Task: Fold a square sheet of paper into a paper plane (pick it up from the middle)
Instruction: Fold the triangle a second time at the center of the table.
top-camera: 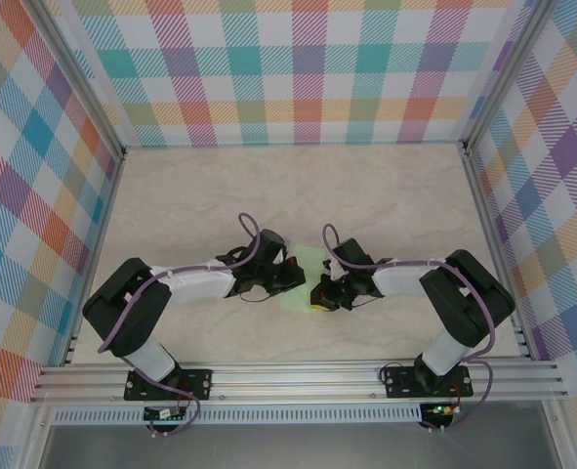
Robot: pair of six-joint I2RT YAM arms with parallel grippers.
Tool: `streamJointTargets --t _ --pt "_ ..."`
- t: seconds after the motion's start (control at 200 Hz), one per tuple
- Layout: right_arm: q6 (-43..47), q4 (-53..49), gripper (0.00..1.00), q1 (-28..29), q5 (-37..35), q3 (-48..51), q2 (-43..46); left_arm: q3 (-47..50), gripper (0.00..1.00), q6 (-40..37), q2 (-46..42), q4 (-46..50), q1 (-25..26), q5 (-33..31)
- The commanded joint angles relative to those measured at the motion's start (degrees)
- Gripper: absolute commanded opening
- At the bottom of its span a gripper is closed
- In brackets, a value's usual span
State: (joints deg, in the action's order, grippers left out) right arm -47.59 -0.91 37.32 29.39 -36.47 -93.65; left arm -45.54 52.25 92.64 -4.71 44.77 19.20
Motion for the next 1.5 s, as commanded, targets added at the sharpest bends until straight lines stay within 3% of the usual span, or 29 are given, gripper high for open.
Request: streamJointTargets --t 0.0,0.28,0.775,1.5 --pt "-0.66 -1.6 0.06 0.03 -2.67 1.73 -1.8 0.87 0.0 1.84 1.97 -1.79 2.08 -1.73" --pt "-0.56 -1.99 0.06 0.03 -2.81 1.83 -1.91 1.63 0.0 2.77 7.49 -5.57 3.09 -2.0" --pt "-0.2 -2.89 0.05 0.08 -3.83 2.5 -2.09 4.02 0.0 0.17 5.16 0.04 1.44 -13.04" --pt "0.13 -3.22 0.05 0.03 -3.91 2.92 -2.07 3.26 0.0 -2.77 7.91 -3.42 -5.59 -8.28"
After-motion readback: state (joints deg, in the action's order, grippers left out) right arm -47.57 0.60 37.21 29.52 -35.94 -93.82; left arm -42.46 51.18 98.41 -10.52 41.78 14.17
